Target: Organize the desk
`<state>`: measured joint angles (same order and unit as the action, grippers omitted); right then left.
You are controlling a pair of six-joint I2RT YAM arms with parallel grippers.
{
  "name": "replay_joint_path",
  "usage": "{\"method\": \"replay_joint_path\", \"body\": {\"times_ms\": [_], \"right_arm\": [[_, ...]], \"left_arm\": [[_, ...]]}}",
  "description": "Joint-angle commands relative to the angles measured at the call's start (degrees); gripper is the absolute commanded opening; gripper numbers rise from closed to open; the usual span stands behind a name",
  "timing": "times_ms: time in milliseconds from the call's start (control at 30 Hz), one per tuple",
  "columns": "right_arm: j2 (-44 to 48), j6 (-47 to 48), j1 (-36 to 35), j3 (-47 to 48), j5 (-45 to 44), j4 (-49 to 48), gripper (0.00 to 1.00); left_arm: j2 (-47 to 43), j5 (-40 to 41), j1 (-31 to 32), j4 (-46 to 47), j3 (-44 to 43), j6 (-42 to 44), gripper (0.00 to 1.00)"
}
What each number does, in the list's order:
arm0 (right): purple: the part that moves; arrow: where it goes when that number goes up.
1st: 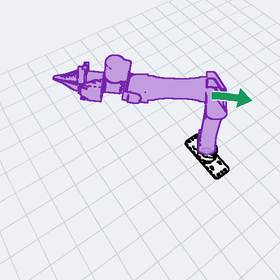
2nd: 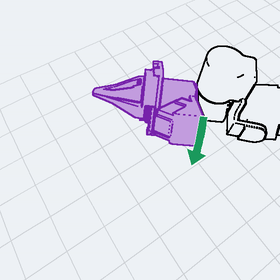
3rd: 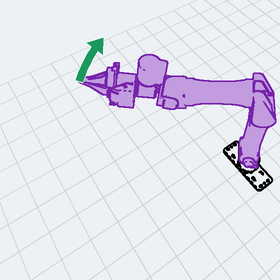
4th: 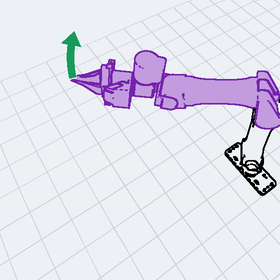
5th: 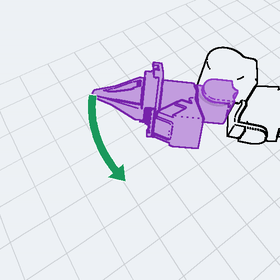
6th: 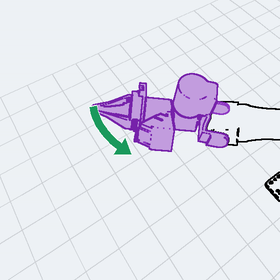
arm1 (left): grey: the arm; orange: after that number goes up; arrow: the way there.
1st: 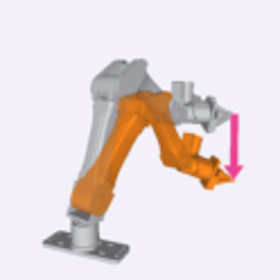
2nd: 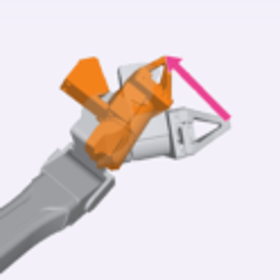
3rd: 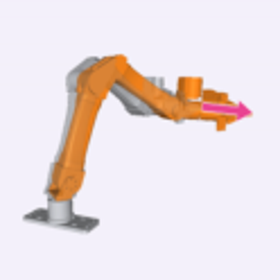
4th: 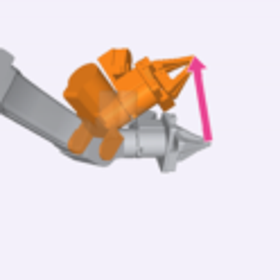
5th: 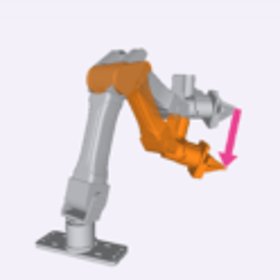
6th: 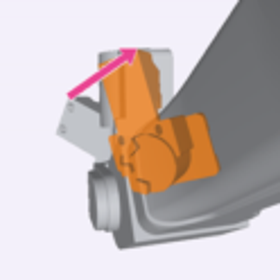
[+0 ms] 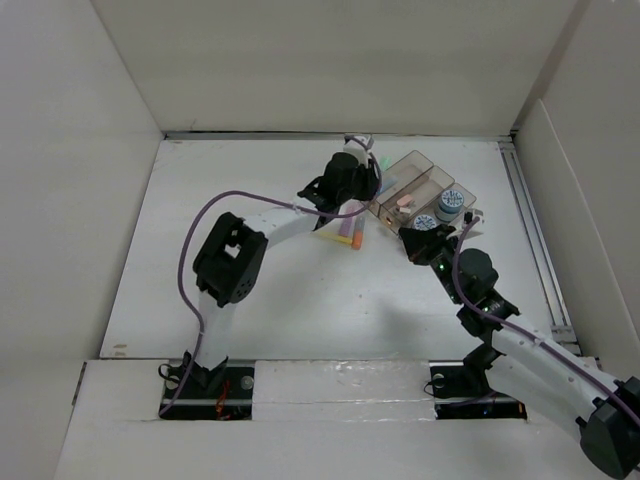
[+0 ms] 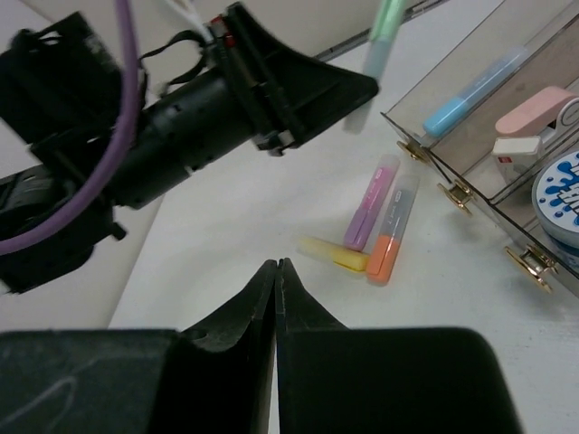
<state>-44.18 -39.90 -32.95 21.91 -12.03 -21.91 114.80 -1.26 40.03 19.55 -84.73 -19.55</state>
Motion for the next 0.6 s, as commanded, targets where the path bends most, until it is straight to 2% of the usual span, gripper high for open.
{"method": "replay_joint_path", "body": {"times_ms": [0,67,167,267,367,400,500,567], "right_arm": [[1.47,0.26,0.43,1.38,-0.89,-3.05,0.07],[1.38,0.26,0.43,1.38,-0.54,-3.14,0.1],[1.03,0.35,0.43,1.47,-0.53,-3.31,0.16],[0.42,0.35,0.43,1.64,-0.54,-3.31,0.26],[0.33,0.52,0.43,1.56,-1.06,-3.22,0.34],[0.33,0.52,0.43,1.47,-1.15,-3.4,0.36],[0.24,0.53,0.43,1.73,-1.06,-3.23,0.41],[-0.02,0.35,0.43,1.38,-1.41,-3.49,0.44]], "left_arm": [[4.1,-7.88,-0.04,-0.47,-8.94,0.83,0.0],[9.35,-8.32,-0.04,-3.79,-13.95,2.06,0.0],[16.05,-8.24,-0.04,-9.15,-27.1,3.64,0.0],[20.45,-7.89,-0.04,-12.33,-34.07,4.43,0.02],[21.86,-7.1,-0.04,-12.61,-35.59,4.87,0.18],[21.87,-6.74,-0.04,-12.78,-35.59,4.87,0.27],[21.52,-4.81,-0.04,-13.49,-34.28,4.96,0.38],[20.38,-3.5,-0.04,-13.75,-32.36,5.14,0.41]]}}
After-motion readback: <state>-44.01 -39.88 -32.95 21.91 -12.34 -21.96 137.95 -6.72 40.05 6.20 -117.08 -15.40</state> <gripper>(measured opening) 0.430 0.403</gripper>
